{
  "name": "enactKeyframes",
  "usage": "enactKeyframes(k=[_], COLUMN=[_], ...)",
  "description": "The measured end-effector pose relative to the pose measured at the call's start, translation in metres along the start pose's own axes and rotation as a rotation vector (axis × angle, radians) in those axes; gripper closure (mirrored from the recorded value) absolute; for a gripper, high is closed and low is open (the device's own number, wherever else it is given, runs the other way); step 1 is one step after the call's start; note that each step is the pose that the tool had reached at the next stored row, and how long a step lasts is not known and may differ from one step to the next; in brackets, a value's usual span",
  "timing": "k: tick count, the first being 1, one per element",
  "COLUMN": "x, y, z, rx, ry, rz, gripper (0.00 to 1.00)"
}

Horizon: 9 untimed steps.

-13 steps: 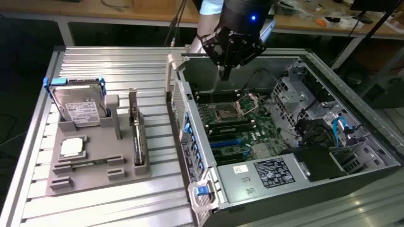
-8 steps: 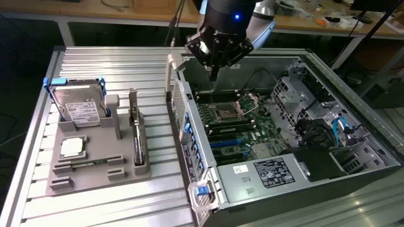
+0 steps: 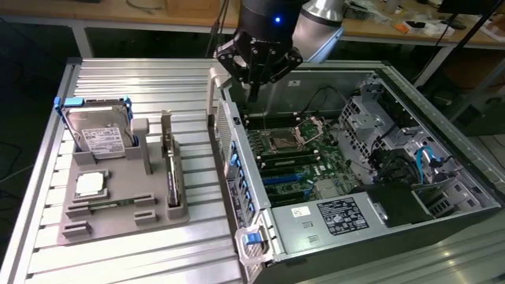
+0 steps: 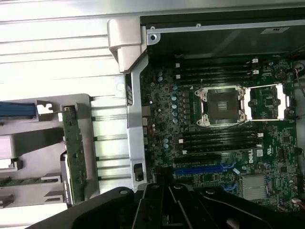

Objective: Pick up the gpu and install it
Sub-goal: 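Reach for the gpu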

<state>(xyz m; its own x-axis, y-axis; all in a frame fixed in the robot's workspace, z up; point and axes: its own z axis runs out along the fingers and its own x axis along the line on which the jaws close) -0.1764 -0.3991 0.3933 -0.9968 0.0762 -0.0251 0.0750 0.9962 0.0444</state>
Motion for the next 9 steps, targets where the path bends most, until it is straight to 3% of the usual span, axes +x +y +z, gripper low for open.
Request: enactKeyframes(k=[9], x=[0.034], y=[-0.0027], z=[-0.0010], rx=[0.0000], ry=[-0.0012], rz=[0.000], gripper=[0.90])
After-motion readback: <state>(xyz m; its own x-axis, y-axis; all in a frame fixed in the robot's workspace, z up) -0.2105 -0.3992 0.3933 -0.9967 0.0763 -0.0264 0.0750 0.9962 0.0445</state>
